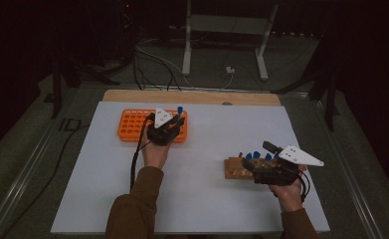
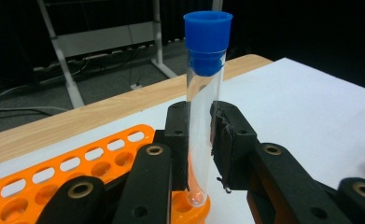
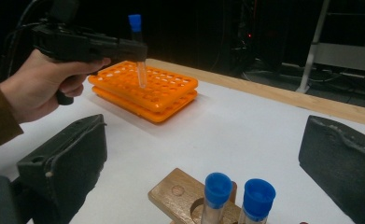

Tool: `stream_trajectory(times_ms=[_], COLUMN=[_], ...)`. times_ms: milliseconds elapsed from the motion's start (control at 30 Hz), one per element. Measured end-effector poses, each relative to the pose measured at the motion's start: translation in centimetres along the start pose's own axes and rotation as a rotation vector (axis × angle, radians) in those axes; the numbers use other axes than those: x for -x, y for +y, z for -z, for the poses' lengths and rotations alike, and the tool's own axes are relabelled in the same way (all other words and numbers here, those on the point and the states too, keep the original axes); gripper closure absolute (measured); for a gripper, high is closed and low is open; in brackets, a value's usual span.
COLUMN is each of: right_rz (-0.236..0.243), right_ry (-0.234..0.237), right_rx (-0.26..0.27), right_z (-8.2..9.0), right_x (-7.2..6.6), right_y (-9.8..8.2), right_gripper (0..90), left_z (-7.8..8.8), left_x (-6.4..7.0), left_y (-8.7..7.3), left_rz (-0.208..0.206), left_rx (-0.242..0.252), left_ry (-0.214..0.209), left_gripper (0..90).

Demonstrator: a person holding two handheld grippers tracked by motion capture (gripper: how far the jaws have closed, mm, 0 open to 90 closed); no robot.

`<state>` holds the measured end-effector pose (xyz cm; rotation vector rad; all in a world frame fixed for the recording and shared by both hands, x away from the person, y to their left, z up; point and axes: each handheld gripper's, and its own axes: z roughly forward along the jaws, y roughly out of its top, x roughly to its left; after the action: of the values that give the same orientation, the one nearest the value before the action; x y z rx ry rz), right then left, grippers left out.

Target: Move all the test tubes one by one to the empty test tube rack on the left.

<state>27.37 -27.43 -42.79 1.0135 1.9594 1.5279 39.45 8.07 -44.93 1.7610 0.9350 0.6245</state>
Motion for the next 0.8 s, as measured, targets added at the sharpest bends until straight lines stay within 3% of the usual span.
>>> stream_trajectory(times_ms=[233,433,800], right_rz=[-0.003,-0.008,-0.011], right_ry=[0.004,0.005,0.003], right_rx=[0.007,0.014,0.023], right_z=[0.1,0.3,0.5], right_x=[-0.1,-0.1,0.1], right_y=[-0.1,0.0,0.0], right_gripper=[1.6,1.6,1.6], left_z=[-1.0,-1.9,-2.9], left_x=[-0.2,-0.5,-0.3], left_y=[-0.2,-0.6,-1.7], left_rz=[-0.006,0.014,-0.007], left_rx=[-0.021,-0.036,-0.106], left_ry=[0.021,0.038,0.032], left_gripper=[76.5,76.5,76.6])
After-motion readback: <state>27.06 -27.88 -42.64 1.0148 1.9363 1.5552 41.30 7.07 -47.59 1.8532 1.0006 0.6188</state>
